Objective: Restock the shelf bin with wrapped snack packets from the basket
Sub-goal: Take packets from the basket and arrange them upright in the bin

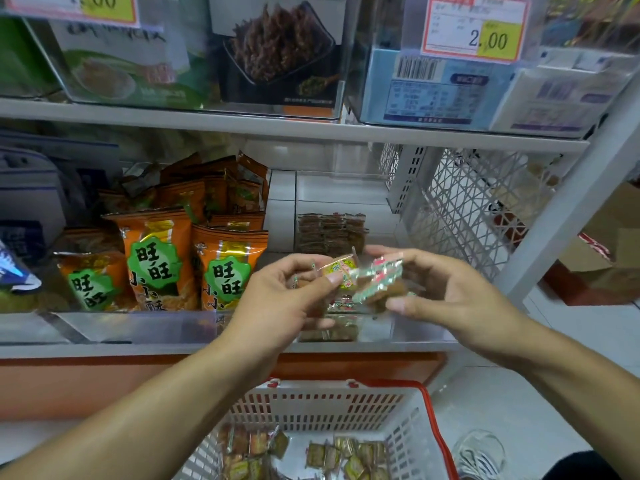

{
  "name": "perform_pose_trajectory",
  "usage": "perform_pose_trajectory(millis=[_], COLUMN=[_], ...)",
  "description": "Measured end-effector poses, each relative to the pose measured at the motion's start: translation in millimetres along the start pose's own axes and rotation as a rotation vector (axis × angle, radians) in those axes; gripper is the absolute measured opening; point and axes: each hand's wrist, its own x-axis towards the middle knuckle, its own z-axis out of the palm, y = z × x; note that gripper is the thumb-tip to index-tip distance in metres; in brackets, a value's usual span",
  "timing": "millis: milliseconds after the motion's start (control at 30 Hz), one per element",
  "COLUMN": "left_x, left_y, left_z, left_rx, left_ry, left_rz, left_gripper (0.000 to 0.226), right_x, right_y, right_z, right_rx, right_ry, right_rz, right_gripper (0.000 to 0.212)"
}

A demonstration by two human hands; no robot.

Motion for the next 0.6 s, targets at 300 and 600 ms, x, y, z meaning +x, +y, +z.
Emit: perform_pose_trajectory(millis=[300, 600], left_x=[-0.7, -2.1], left_y=[7.1, 13.6], left_z=[-4.6, 1.3], left_rx=[0.232, -0.233], left_ry=[-0.108, -0.048], left_rz=[-0.035, -0.265], left_gripper=[0.032, 0.024], right_x=[4.2, 2.6], right_y=[5.2, 7.5], right_z=[9.5, 10.3], right_rx=[-0.066, 0.043], right_ry=[-0.067, 0.034], right_rz=[0.058, 0.144], right_gripper=[0.039, 0.056])
